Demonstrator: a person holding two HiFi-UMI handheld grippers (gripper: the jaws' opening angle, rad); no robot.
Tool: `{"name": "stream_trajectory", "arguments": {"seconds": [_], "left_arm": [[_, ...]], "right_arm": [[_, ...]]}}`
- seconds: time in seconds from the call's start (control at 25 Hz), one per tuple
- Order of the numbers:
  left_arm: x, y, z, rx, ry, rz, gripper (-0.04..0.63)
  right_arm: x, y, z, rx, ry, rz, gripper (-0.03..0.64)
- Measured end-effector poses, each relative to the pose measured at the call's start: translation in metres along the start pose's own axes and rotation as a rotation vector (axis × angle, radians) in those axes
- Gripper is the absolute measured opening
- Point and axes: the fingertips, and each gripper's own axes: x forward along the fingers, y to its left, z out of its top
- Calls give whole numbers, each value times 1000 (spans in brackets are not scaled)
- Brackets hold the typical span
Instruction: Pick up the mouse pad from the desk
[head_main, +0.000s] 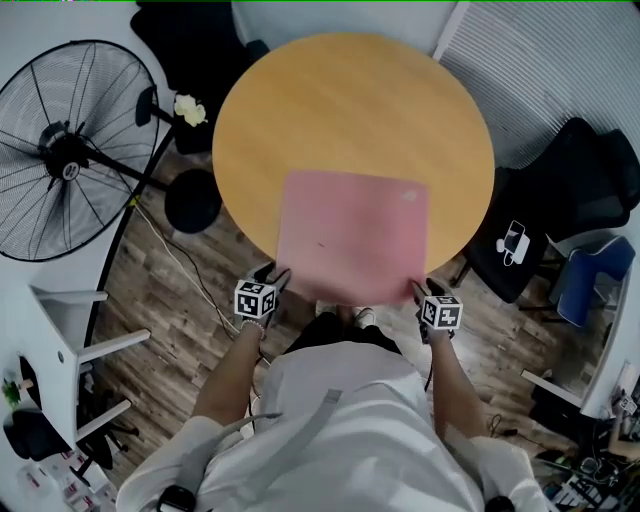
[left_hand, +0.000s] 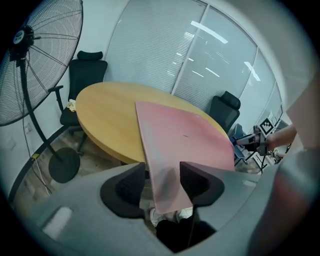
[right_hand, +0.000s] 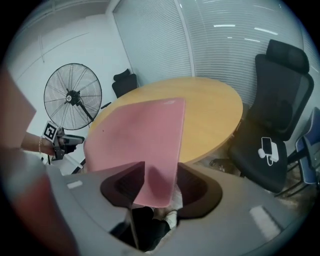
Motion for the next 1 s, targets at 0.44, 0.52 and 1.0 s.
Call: {"name": "stream_trajectory", "arguments": {"seconds": [0.44,0.52,1.0], "left_arm": [[18,-10,-12,-54,43,-160,275],[17,-9,-12,-63,40,-163,263],[7,-2,-4,-3,22,-129,97]], "right_arm": [[17,1,0,134,6,122,270],[19,0,0,167,0,134,274],[11,-15,3,189,-6,79,61]]}}
